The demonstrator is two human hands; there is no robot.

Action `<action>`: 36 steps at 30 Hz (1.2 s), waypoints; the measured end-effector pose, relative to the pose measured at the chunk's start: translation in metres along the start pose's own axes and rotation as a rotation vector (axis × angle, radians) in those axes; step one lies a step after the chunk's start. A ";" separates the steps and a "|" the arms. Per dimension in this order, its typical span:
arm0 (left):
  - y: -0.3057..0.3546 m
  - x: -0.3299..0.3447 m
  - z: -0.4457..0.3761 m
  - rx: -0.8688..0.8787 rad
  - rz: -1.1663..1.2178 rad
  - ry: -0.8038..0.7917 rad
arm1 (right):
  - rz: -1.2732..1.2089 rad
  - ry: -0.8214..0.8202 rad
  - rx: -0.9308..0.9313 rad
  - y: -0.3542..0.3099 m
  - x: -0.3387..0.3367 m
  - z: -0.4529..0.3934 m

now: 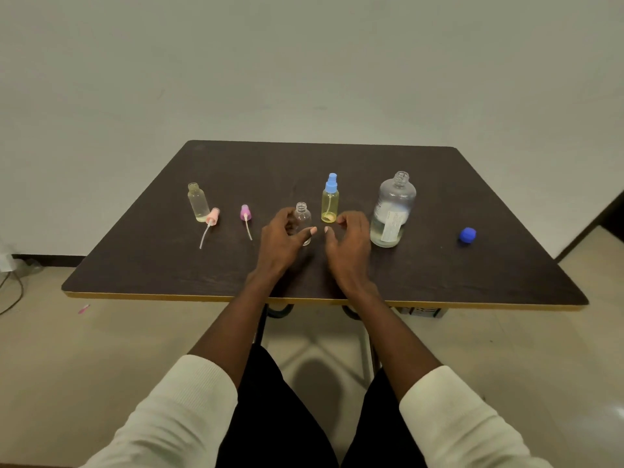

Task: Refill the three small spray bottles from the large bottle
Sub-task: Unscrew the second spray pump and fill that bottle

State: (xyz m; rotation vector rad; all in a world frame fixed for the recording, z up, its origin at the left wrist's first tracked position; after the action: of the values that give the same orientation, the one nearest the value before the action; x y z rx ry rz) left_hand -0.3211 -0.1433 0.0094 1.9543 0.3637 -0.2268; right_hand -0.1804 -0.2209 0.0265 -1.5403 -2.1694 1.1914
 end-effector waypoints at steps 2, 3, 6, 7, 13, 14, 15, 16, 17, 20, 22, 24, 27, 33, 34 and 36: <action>0.008 0.013 0.006 -0.037 0.045 0.006 | 0.038 0.165 -0.060 0.000 -0.019 -0.005; 0.012 0.020 0.008 -0.050 0.059 0.008 | 0.062 0.233 -0.058 0.003 -0.028 -0.008; 0.019 0.037 0.012 -0.069 0.086 -0.005 | 0.121 0.385 0.040 0.017 -0.051 -0.023; 0.020 0.040 0.013 -0.064 0.087 -0.018 | 0.127 0.408 0.079 0.023 -0.055 -0.029; 0.015 0.044 0.015 -0.019 0.081 -0.095 | -0.096 0.168 0.351 0.053 -0.051 -0.053; 0.014 0.045 0.016 -0.018 0.085 -0.097 | -0.137 0.150 0.363 0.054 -0.050 -0.055; 0.013 0.045 0.016 -0.018 0.085 -0.092 | -0.164 0.145 0.362 0.054 -0.048 -0.057; 0.013 0.045 0.016 -0.017 0.086 -0.090 | -0.172 0.149 0.358 0.053 -0.047 -0.060; 0.013 0.046 0.017 -0.015 0.092 -0.094 | -0.163 0.158 0.354 0.054 -0.049 -0.062; 0.013 0.048 0.015 -0.016 0.084 -0.103 | -0.158 0.172 0.326 0.048 -0.052 -0.069; 0.015 0.046 0.016 -0.006 0.073 -0.097 | -0.172 0.145 0.287 0.042 -0.052 -0.071; 0.016 0.045 0.017 0.010 0.070 -0.093 | -0.173 0.067 0.234 0.037 -0.049 -0.070; 0.017 0.044 0.018 0.032 0.061 -0.080 | -0.147 -0.083 0.178 0.029 -0.042 -0.068; 0.019 0.042 0.018 0.064 0.132 -0.069 | -0.046 -0.301 0.036 0.009 -0.036 -0.066; 0.020 0.041 0.018 0.072 0.142 -0.063 | -0.025 -0.319 0.016 0.008 -0.035 -0.066; 0.022 0.040 0.018 0.090 0.155 -0.052 | 0.037 -0.345 -0.014 0.010 -0.034 -0.067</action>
State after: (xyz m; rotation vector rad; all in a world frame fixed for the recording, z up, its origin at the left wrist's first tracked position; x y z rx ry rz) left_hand -0.2755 -0.1623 0.0082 2.0497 0.1692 -0.1955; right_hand -0.1196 -0.2170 0.0711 -1.4763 -2.3675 1.5565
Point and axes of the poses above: each hand's wrist, its own z-axis away from the middle knuckle, its own x-axis out of the palm, y = z × x, the point moved 5 cm from there along -z, towards the middle knuckle, and after that the axes turned 13 degrees about y, right-handed, at the moved point
